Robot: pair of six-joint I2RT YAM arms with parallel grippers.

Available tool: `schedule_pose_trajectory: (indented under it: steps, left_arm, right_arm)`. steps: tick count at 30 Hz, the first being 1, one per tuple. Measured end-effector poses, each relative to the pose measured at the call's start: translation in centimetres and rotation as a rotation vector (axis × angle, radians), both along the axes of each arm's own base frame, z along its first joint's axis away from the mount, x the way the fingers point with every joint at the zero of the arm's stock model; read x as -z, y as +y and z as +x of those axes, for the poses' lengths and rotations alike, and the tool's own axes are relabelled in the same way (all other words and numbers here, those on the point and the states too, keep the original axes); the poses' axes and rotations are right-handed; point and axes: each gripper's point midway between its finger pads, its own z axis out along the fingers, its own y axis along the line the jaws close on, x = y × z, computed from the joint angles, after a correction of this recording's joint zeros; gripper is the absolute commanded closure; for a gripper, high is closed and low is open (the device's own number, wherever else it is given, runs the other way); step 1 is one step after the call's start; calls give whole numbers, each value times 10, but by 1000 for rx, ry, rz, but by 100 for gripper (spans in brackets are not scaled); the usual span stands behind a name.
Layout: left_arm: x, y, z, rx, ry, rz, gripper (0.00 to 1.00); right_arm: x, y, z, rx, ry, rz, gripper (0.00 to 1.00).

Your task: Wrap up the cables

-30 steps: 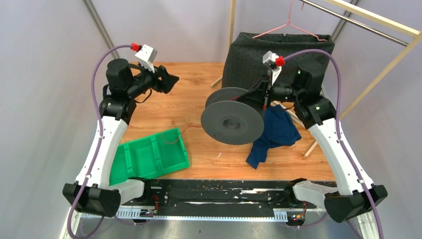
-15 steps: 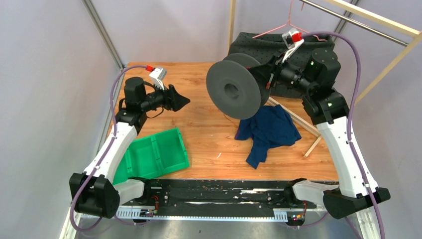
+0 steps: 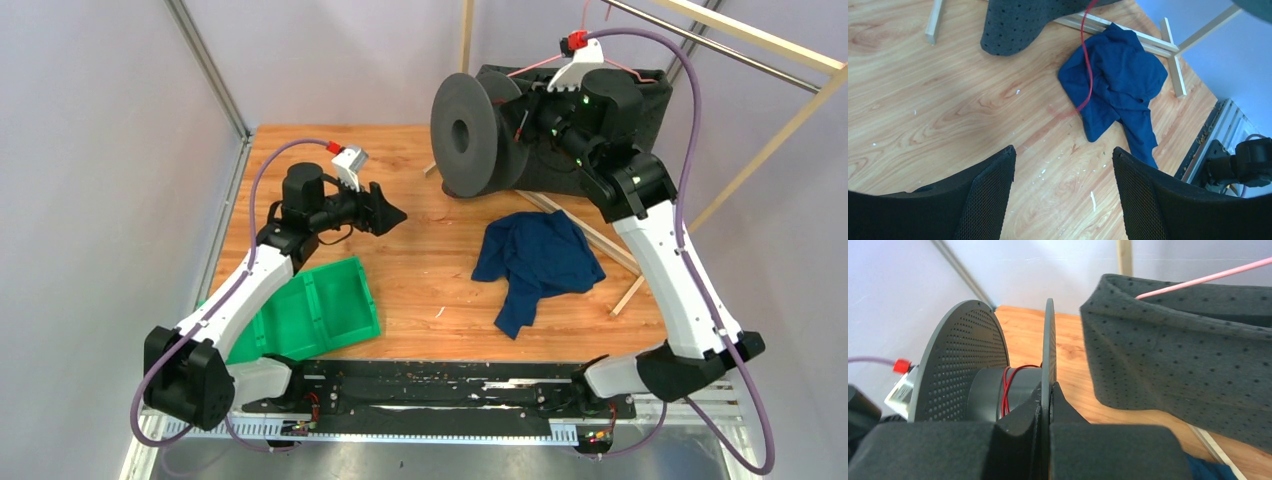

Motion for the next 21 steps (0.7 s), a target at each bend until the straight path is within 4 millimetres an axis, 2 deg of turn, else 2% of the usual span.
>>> schedule_pose_trajectory:
  steps: [5, 13, 17, 21]
  left_arm:
    - [6, -5, 0, 10, 15, 8, 26]
    - [4, -17, 3, 57, -34, 45, 27]
    - [6, -14, 8, 70, -110, 104, 26]
    - [4, -9, 12, 86, -210, 174, 25]
  right_arm:
    - [1, -3, 14, 102, 29, -27, 99]
    - [10, 6, 27, 176, 57, -88, 99]
    - [19, 5, 32, 195, 78, -125, 99]
    - [18, 6, 34, 202, 76, -130, 99]
